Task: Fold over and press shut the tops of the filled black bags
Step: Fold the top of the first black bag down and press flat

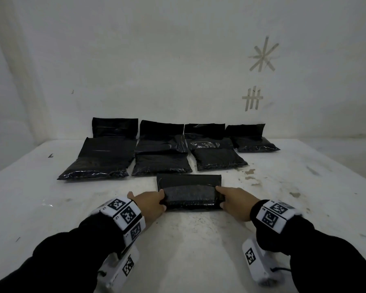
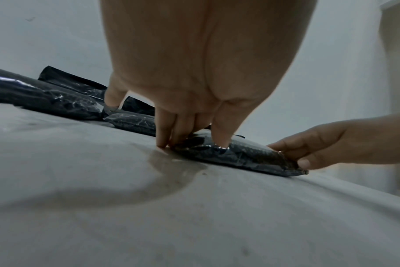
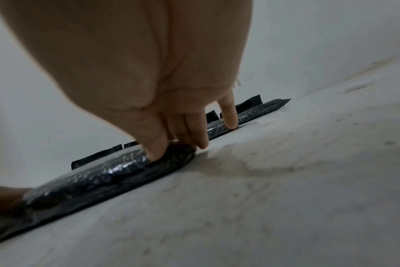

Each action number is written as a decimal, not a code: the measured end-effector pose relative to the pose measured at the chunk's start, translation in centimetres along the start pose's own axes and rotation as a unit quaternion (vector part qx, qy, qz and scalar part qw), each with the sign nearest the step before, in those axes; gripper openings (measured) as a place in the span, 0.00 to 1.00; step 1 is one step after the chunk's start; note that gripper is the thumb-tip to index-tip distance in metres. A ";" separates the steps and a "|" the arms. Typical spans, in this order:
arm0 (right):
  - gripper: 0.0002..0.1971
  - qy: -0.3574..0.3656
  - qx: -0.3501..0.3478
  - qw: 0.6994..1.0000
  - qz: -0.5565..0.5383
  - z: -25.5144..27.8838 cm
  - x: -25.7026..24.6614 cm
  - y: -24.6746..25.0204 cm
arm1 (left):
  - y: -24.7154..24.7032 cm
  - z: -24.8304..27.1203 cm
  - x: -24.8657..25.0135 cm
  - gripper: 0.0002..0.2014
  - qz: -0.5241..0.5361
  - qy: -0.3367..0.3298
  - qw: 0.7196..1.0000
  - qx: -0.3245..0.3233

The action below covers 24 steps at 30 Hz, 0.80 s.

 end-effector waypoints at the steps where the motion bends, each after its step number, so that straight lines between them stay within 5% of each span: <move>1: 0.26 0.002 0.024 1.000 -0.004 -0.2 0.0 0.2 | 0.1 -0.3 -0.1 0.22 -0.007 -0.003 1.000 0.022; 7: 0.28 0.004 0.063 0.998 0.015 -0.9 0.1 0.1 | 0.2 -0.9 -0.1 0.14 -0.046 0.001 0.997 0.069; 15: 0.28 0.012 0.010 0.999 0.045 -0.6 -0.3 -0.8 | -1.0 -0.7 0.1 0.26 -0.051 -0.003 0.999 0.019; 24: 0.23 -0.050 0.112 0.975 -0.186 -0.8 0.5 0.3 | 0.2 -1.7 -0.3 0.22 0.123 -0.009 0.987 0.100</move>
Point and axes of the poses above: each hand's wrist, its own z-axis away from the middle knuckle, its own y-axis out of the back of the hand, x = y × z, the point moved 4 cm from there along -z, towards the middle knuckle, and after that the axes turned 15 degrees about x, right-handed, at the moved point
